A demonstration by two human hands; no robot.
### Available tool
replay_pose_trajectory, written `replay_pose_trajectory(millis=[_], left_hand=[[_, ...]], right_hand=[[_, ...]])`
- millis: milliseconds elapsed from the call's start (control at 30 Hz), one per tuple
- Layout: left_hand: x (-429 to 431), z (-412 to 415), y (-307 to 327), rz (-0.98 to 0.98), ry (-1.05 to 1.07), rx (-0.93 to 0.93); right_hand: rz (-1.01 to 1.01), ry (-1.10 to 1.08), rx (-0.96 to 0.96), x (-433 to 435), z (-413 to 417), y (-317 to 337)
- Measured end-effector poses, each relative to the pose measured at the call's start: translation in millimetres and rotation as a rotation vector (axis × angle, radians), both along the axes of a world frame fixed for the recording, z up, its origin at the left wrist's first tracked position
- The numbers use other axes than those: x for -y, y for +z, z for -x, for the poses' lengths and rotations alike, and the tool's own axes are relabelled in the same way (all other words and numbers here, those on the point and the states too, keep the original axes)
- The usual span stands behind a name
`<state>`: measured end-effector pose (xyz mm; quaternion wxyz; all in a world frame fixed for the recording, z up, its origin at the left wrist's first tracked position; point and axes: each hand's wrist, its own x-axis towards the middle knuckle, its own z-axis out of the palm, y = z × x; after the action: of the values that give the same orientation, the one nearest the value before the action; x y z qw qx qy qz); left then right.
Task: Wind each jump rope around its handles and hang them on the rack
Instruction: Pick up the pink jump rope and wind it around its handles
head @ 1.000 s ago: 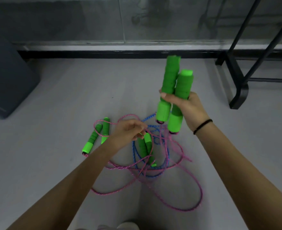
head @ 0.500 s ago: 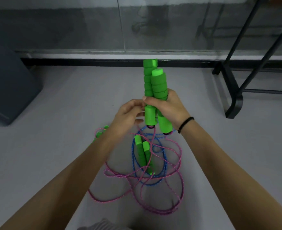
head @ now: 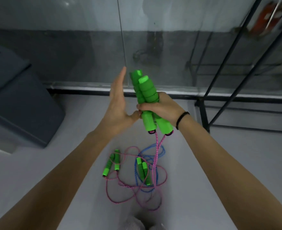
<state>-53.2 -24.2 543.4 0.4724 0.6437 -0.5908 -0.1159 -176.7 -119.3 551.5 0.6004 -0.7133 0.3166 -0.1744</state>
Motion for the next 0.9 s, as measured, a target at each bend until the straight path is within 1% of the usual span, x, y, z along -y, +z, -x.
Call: replay_pose_trajectory(millis=[33,100,167,233,333,400,433,500,567,600,633,700,733,767,800,867,900], left_hand=[[-2,-1,36,0.029,0.0,0.183],[-3,-4,101,0.026,0.014,0.548],[-2,-4,157,0.01,0.004,0.853],[-1,-4,205,0.012,0.005,1.019],[0,-7,267,0.046,0.023,1.122],[-2,-10,304,0.013,0.008,1.069],[-4,-11,322,-0.049,0.007,1.011],[-10,-8,355,-0.197,0.043,0.933],[-14,-8,374,-0.232,0.079,0.895],[-16,-8,382,-0.245,0.089,0.873],[-18,-9,389,-0.258,0.098,0.848],[-22,-8,398,-0.281,0.113,0.752],[-23,-8,401,-0.289,0.114,0.673],[-24,-8,404,-0.293,0.111,0.588],[-25,-7,407,-0.295,0.094,0.507],[-27,-6,412,-0.299,0.041,0.381],[-28,-7,414,-0.306,0.024,0.327]], right_hand=[[-0.001,0.022,-0.033,0,0,32],[0.012,0.097,-0.115,1,-1,92],[0.104,0.2,-0.225,-1,-3,149],[0.153,0.295,-0.292,-1,-5,206],[0.075,0.414,-0.371,-5,-2,280],[0.04,0.481,-0.444,-7,1,324],[0.065,0.492,-0.49,-7,3,344],[0.214,0.475,-0.584,-6,5,380],[0.402,0.413,-0.635,-4,10,407],[0.49,0.369,-0.631,-4,12,416],[0.571,0.308,-0.589,-5,16,424],[0.724,0.177,-0.375,-11,24,433],[0.807,0.137,-0.267,-16,29,435],[0.896,0.132,-0.218,-21,33,437],[0.991,0.154,-0.236,-27,36,438],[1.165,0.174,-0.332,-34,37,436],[1.209,0.16,-0.332,-33,36,435]])
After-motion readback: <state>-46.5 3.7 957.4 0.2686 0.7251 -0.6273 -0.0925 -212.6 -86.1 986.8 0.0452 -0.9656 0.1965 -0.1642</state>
